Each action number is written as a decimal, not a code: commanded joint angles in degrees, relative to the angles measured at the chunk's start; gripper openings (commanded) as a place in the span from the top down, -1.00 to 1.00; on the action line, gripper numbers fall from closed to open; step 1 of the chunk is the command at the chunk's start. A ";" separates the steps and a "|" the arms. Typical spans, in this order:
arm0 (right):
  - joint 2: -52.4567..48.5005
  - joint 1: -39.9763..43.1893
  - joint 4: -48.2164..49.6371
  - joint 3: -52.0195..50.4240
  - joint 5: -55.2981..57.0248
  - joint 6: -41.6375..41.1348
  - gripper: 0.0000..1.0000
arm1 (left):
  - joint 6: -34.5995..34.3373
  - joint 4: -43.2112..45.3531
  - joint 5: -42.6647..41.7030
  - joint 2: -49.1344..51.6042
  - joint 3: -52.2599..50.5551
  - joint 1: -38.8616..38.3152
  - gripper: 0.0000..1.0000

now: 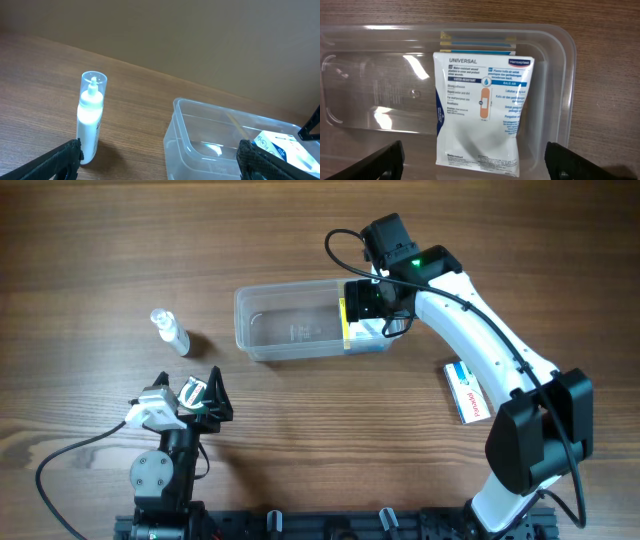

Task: Pack container
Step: 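Carry the Hansaplast box into the container beside the Vapodrops box, then open the right gripper and withdraw toward the Panadol box, then grasp the white Panadol box with the right gripper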

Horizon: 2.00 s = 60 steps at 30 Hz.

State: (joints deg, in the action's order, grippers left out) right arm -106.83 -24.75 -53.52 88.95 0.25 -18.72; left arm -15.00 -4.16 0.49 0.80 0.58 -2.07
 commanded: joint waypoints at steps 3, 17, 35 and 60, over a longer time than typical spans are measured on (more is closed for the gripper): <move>-0.83 -0.15 -1.40 0.37 -1.84 2.23 -0.70 | -0.46 -0.11 -0.70 -0.42 -0.26 0.59 -0.99; 10.47 3.72 -10.25 5.73 -0.66 5.51 -0.74 | -0.46 -0.11 -0.70 -0.42 -0.26 0.59 -1.00; 13.49 22.12 -16.41 -12.13 -3.80 11.72 -0.94 | -0.46 -0.13 -0.70 -0.42 -0.26 0.59 -0.99; 14.01 24.09 7.34 -35.21 4.74 9.07 -1.00 | -0.46 -0.13 -0.70 -0.42 -0.26 0.59 -1.00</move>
State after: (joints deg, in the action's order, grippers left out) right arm -93.73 -0.75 -47.72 55.72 1.87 -8.93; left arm -15.00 -4.16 0.49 0.80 0.58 -2.07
